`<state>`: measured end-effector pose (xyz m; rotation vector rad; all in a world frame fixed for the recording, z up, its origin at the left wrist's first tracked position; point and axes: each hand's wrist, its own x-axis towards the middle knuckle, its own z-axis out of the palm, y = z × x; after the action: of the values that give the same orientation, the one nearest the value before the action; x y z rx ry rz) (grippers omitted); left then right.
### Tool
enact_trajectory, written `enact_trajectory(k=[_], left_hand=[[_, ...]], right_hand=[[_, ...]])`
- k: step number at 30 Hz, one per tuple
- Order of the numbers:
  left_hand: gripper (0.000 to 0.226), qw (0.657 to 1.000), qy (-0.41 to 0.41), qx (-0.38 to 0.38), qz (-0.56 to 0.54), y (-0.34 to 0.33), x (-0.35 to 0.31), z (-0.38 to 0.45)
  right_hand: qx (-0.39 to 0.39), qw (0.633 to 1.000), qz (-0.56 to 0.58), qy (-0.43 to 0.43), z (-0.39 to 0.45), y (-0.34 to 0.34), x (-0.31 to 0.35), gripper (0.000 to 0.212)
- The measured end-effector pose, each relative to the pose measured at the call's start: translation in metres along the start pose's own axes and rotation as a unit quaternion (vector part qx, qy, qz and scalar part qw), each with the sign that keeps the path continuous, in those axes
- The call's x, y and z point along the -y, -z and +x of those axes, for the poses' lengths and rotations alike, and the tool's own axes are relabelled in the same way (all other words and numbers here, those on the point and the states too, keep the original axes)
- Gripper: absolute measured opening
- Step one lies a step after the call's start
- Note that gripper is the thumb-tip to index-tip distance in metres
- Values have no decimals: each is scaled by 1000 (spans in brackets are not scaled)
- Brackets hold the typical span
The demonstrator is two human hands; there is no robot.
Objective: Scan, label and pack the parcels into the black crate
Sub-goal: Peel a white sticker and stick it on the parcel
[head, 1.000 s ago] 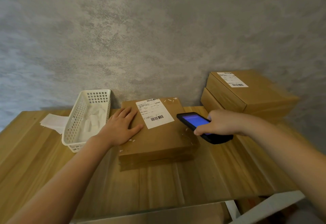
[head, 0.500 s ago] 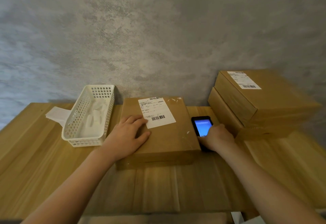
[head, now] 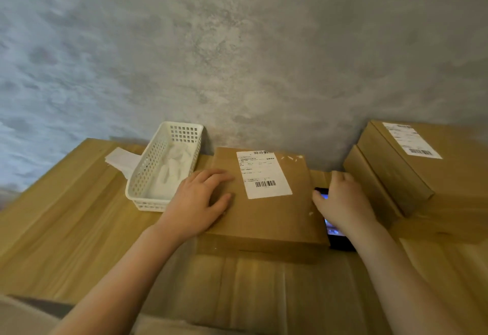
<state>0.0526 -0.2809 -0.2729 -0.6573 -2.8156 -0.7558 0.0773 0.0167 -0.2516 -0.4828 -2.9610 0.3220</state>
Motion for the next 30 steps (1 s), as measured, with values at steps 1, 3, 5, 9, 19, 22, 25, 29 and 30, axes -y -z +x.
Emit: enact_trajectory(k=[1, 3, 5, 9, 19, 22, 25, 29, 30], left_hand=[[40, 1000, 7, -9, -3, 6, 9, -1], [39, 999, 23, -34, -7, 19, 31, -3], [39, 997, 43, -60, -12, 34, 55, -4], [27, 992, 92, -82, -13, 64, 119, -8], [38, 969, 244, -47, -10, 87, 292, 21], [47, 964, 263, -40, -19, 85, 312, 37], [47, 959, 285, -2, -4, 79, 323, 49], [29, 957, 291, -1, 2, 75, 329, 56], [24, 956, 292, -3, 0, 75, 330, 57]], right_hand=[[-16, 1000, 11, 21, -2, 4, 17, 60], [-30, 998, 21, 52, -7, 9, 53, 59], [-38, 995, 28, 85, -10, 11, 89, 56], [3, 988, 65, 140, -20, 2, 168, 57], [47, 977, 67, 195, -39, -56, 293, 50], [43, 979, 49, 194, -45, -71, 303, 48], [54, 979, 31, 194, -48, -82, 309, 42], [33, 980, 19, 193, -50, -89, 310, 36], [30, 981, 16, 191, -50, -90, 310, 36]])
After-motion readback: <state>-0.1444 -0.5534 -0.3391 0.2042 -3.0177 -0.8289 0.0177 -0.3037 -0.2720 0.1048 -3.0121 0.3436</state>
